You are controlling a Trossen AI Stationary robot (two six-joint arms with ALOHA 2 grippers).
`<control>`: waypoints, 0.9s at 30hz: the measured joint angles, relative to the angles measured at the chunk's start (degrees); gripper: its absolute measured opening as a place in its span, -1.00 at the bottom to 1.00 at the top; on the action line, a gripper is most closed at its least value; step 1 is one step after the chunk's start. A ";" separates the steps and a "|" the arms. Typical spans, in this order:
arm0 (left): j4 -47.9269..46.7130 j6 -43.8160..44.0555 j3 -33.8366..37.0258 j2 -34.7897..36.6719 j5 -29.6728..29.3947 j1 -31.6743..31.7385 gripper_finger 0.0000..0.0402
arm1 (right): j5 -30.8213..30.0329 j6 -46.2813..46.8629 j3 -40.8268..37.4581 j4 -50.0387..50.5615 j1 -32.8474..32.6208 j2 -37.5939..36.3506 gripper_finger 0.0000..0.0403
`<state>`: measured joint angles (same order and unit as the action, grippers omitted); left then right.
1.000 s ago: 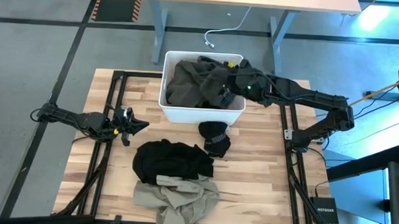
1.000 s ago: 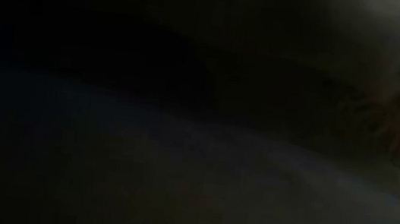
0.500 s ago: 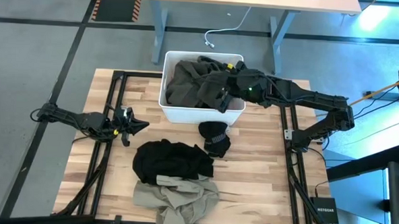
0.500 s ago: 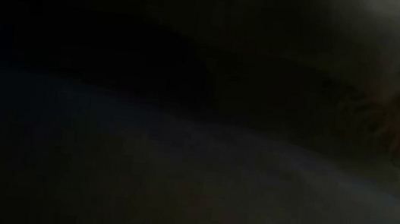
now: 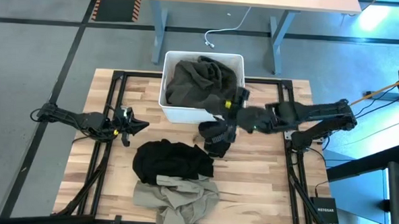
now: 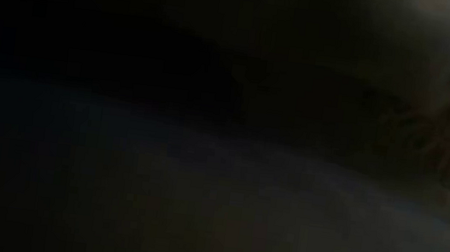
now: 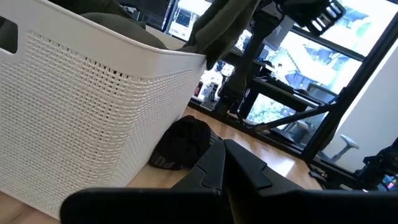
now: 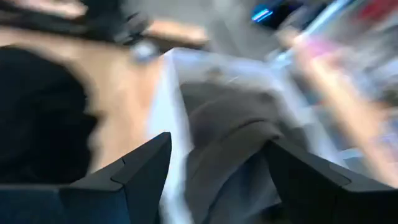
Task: Sort clothes
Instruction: Put the gray jacket into the white laundry bin, then put the black boxer into the white laundry bin
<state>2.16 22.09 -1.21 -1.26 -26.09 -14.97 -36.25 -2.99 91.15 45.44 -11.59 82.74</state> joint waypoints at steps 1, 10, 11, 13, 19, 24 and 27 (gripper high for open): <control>0.08 0.02 0.00 -0.02 0.00 0.00 -0.99 | -3.53 -2.26 0.00 -2.39 0.27 0.00 0.37; 0.02 -0.29 0.00 -0.02 0.00 0.00 -0.99 | -2.50 -7.84 0.02 -4.86 18.35 0.62 0.37; -0.05 -0.45 0.00 -0.02 0.00 -0.02 -0.99 | -1.29 -7.84 0.02 -4.86 20.29 0.81 0.37; -0.07 -1.14 0.00 0.00 0.00 0.00 -0.99 | 1.44 -7.79 -0.02 -4.86 22.79 0.91 0.37; 0.00 -1.45 -0.02 -0.01 -0.02 0.00 -0.99 | 15.59 -7.84 0.02 -5.15 19.13 -0.96 0.37; -0.29 -0.18 -0.07 0.00 0.11 -0.06 -0.99 | 16.74 -9.26 0.00 -5.37 13.34 -0.74 0.37; -0.40 1.54 -0.07 0.00 1.38 -0.63 -0.99 | 16.46 -5.70 0.00 -4.32 8.49 -0.72 0.37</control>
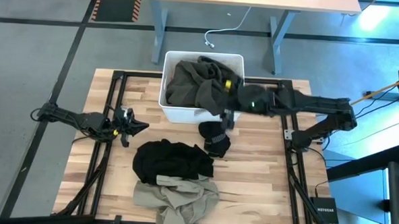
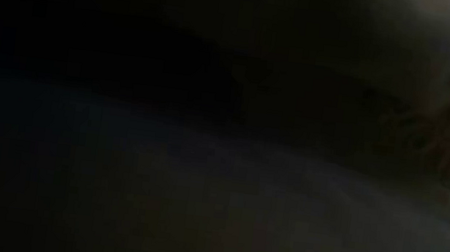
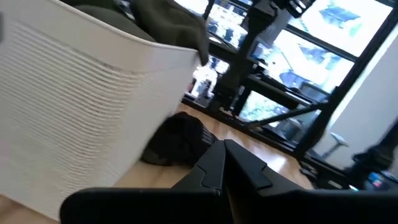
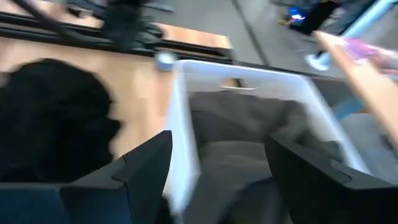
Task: Sort clothes
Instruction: Put the black boxer into the white laundry bin
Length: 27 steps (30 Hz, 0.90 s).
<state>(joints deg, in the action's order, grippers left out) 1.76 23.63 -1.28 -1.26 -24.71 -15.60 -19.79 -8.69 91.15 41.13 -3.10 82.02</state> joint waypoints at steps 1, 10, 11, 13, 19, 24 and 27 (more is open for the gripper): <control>-0.04 0.01 0.00 0.00 0.33 -0.37 -0.99 | -0.32 1.83 0.00 0.78 -1.87 0.00 0.37; -0.07 -0.13 0.00 -0.02 0.14 -1.92 -0.99 | -4.14 18.65 -9.82 8.51 -14.39 0.09 0.37; -0.07 -0.14 0.00 -0.02 0.12 -2.08 -0.99 | -4.25 20.25 -11.81 7.82 -15.00 0.09 0.37; -0.07 0.45 0.00 -0.02 0.09 -2.54 -0.99 | -5.66 22.54 -15.94 5.68 -16.15 0.09 0.37; 0.00 -0.35 0.00 -0.02 -0.82 -2.81 -0.99 | -8.61 27.26 -25.91 -4.85 -19.90 0.40 0.37; 0.04 -1.65 0.00 -0.02 -1.62 -2.81 -0.99 | -10.46 29.29 -28.17 -8.07 -19.74 1.47 0.37; 0.20 -1.78 0.00 0.02 -1.80 -2.79 -0.99 | -11.90 29.27 -28.28 -9.78 -19.28 2.60 0.37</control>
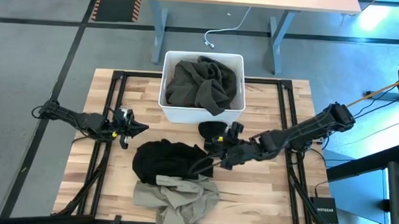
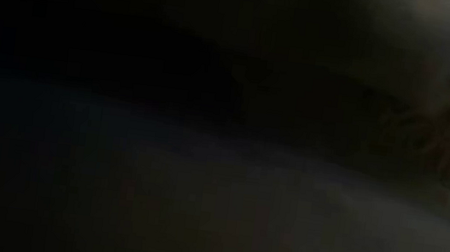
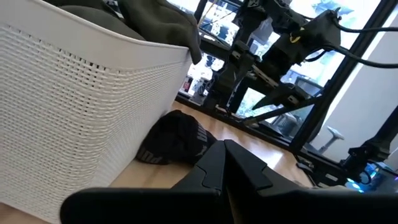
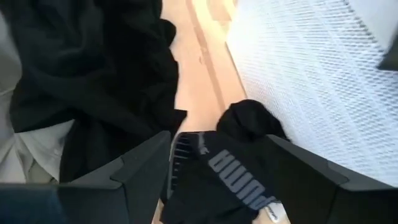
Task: Sort clothes
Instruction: Put the black boxer into the white laundry bin
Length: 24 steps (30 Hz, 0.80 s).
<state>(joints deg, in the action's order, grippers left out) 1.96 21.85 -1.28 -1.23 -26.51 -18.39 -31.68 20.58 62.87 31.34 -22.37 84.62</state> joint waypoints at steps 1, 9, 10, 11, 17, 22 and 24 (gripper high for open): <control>0.00 -0.42 0.00 0.00 0.00 -0.02 -0.99 | -0.02 0.00 0.00 -0.21 -0.02 0.40 0.37; -0.09 -1.31 0.00 -0.04 0.01 -0.02 -0.99 | -3.21 0.15 -0.02 0.18 2.58 6.40 0.37; -0.09 -1.30 0.00 -0.04 0.01 -0.02 -0.99 | -2.89 0.15 -0.02 0.37 3.05 7.15 0.37; -0.07 -1.33 0.00 -0.04 -0.01 -0.02 -0.99 | -2.26 0.16 -0.02 0.59 3.63 7.87 0.37; -0.07 -1.47 0.00 -0.04 0.02 0.00 -0.99 | -0.77 0.19 -0.02 0.79 7.47 11.01 0.37; -0.07 -1.12 0.02 -0.04 0.03 0.02 -0.99 | 3.35 1.63 0.00 0.94 8.76 14.52 0.37; -0.07 -1.01 0.02 -0.04 0.01 0.02 -0.99 | 3.85 0.79 0.00 1.35 8.49 16.13 0.37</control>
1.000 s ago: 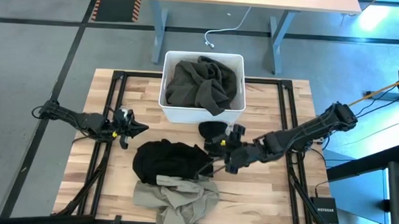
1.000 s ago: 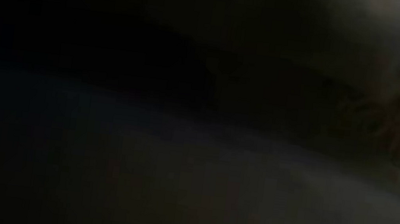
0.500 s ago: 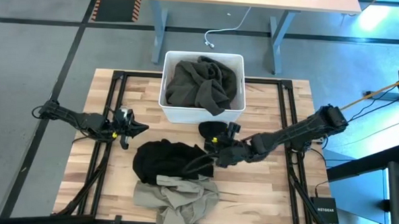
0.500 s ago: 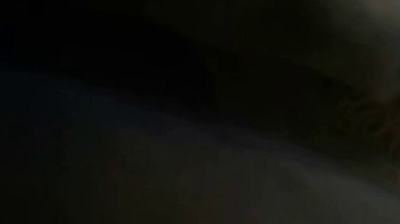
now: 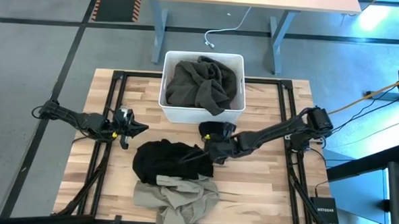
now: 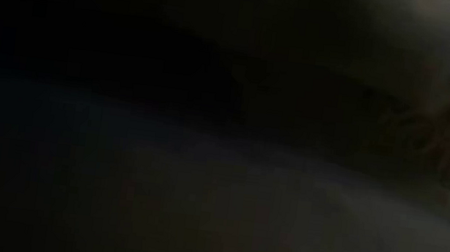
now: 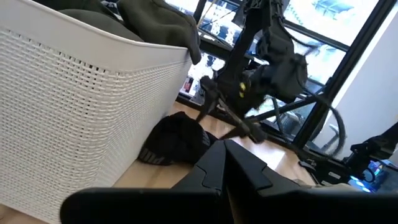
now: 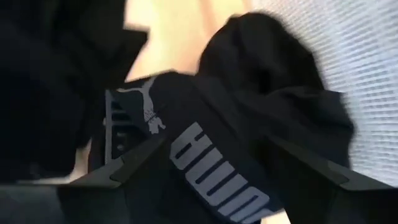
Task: Sort clothes
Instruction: Put the black boxer into the white laundry bin
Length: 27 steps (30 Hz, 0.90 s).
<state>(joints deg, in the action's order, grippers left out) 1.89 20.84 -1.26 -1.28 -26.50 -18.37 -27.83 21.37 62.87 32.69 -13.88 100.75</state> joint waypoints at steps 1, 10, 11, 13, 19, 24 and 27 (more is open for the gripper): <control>0.00 0.01 0.00 0.00 0.02 0.00 -0.99 | -0.01 -0.58 0.00 0.27 -0.07 0.91 0.37; 0.12 2.52 0.04 0.00 0.00 0.00 -0.99 | 2.34 0.17 0.32 1.25 1.63 7.82 0.17; 0.09 2.23 0.04 0.00 0.03 0.00 -0.99 | 2.69 0.78 0.33 1.24 1.77 7.99 0.07; 0.07 2.09 0.04 0.00 0.02 -0.06 -0.99 | 5.03 0.79 0.35 1.17 2.77 8.00 -0.16; 0.04 1.44 0.04 0.00 0.11 -0.13 -0.99 | 5.54 0.92 0.33 4.56 2.89 7.93 -0.88; -0.01 2.10 0.04 0.00 0.17 -0.13 -0.99 | 6.32 4.63 0.50 9.55 0.48 6.36 -0.74; -0.02 3.06 0.04 0.00 1.02 -0.13 -0.99 | 9.22 5.28 1.20 12.12 -0.60 5.10 -0.78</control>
<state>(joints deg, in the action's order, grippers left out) 1.87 23.90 -1.21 -1.28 -25.48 -18.50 -18.61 26.65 64.08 44.81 -14.48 105.84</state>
